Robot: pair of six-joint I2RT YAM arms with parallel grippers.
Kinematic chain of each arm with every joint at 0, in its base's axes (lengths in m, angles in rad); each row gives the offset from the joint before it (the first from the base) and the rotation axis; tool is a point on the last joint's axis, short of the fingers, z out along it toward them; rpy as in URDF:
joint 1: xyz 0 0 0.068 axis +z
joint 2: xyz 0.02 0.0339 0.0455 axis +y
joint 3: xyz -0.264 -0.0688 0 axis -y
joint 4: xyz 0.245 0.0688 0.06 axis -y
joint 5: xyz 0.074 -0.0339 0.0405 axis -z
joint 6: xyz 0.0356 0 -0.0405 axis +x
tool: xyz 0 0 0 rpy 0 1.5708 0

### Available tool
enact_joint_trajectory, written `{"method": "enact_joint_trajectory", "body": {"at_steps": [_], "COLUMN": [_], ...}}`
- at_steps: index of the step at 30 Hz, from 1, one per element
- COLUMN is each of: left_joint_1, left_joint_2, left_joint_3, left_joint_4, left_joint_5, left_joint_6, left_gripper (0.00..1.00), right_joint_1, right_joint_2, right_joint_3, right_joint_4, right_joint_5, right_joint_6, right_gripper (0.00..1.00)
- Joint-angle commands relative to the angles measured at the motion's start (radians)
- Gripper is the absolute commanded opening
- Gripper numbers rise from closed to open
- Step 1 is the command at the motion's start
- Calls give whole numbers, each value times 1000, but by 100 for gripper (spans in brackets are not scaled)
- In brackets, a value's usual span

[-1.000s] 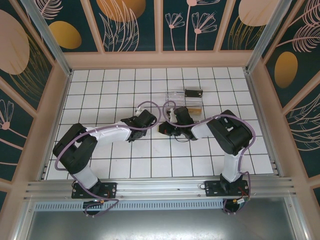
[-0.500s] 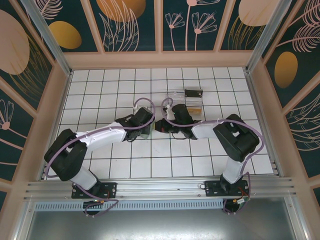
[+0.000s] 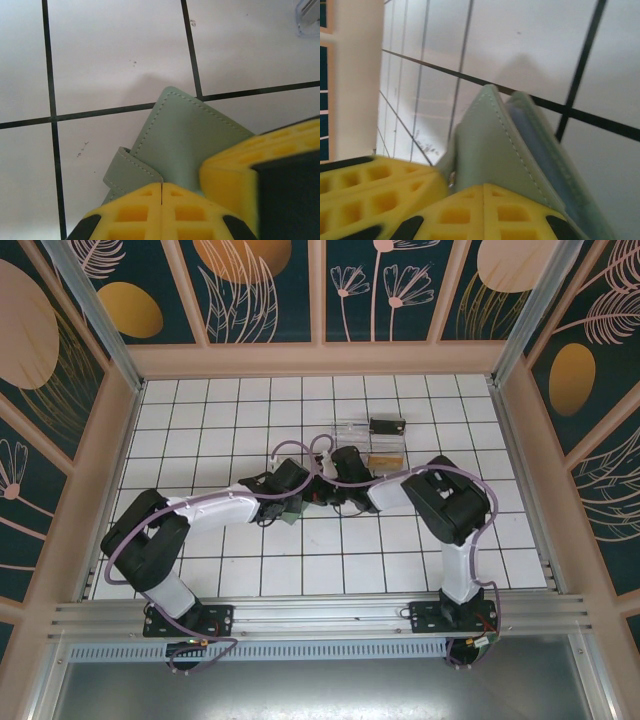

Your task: Take the credit cards out of the card holder

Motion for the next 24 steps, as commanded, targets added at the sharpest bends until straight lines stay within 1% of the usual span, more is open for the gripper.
{"method": "enact_joint_trajectory", "body": {"at_steps": [1,5,10,17,21,24], "left_joint_1": [-2,2,30,81,89,89], "left_joint_2": [-3,-33,-67,-121,-148,-175], "left_joint_3": [-6,-5,-18,-66,-73,-60], "left_joint_4": [14,4,-16,-25,-36,-50], "left_joint_5": [-9,-43,-86,-115,-122,-94], "left_joint_6": [-12,-7,9,24,25,23], "left_gripper": [0,0,0,0,0,0], "right_joint_1": [-8,-5,-5,-5,-5,-5], "right_joint_2": [59,96,101,116,107,60], "right_joint_3": [32,38,27,34,37,35], "right_joint_4": [-53,-157,-193,-202,-200,-192], "right_joint_5": [24,109,153,155,145,120], "right_joint_6": [0,-30,-58,-60,-70,-96], "right_gripper": [0,0,0,0,0,0]}}
